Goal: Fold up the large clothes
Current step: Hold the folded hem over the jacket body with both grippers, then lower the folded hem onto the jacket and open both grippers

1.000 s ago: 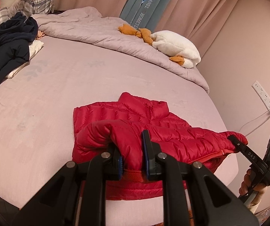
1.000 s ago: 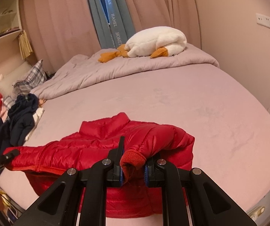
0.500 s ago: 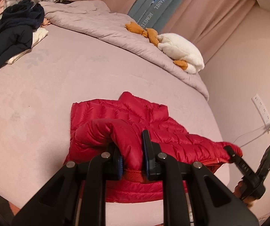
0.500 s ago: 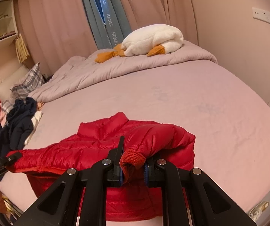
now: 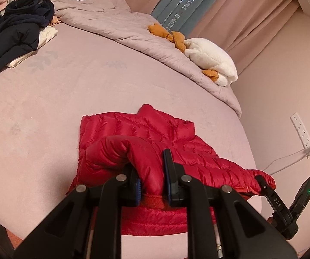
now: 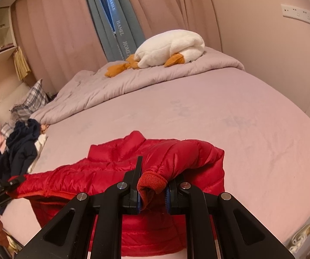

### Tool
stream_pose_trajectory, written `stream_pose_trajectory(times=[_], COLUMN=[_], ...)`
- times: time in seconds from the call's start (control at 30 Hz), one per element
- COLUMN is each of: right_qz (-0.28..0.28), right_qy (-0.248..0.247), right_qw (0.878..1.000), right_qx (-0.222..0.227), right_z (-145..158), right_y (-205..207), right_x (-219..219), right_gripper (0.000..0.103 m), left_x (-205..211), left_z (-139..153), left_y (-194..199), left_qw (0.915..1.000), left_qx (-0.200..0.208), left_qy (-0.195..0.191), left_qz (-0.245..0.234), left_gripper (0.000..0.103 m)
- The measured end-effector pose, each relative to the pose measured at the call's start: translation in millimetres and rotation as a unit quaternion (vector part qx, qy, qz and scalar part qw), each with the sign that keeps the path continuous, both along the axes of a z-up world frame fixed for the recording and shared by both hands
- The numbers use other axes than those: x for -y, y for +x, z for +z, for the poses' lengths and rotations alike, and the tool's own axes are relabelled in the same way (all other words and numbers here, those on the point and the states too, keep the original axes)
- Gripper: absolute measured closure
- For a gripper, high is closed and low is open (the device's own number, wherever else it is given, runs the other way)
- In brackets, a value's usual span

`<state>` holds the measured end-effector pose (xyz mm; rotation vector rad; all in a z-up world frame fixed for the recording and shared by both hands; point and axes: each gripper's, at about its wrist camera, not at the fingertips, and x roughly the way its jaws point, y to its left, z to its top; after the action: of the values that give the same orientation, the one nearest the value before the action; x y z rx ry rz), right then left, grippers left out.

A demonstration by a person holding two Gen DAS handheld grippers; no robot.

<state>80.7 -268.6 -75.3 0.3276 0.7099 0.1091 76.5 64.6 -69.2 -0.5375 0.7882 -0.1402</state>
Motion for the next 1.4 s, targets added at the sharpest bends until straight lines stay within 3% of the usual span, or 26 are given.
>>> stream_pose_trajectory(times=[0.9,1.4], right_qz=[0.017,0.047], right_qy=[-0.014,-0.015], right_qw=[1.0,0.996], right_qx=[-0.016,-0.074], right_z=[-3.8,-36.0], right_y=[39.0,108.3], right_x=[-6.9,-14.5], right_gripper=[0.089,0.089], left_x=[-2.3,-0.2], left_z=[-4.9,-30.7], left_y=[36.5,90.4], left_qw=[0.9996,0.9971], left_qx=[-0.024,-0.045], left_qy=[0.016,0.06], left_qz=[-0.006,-0.012], left_gripper=[0.085,0.08])
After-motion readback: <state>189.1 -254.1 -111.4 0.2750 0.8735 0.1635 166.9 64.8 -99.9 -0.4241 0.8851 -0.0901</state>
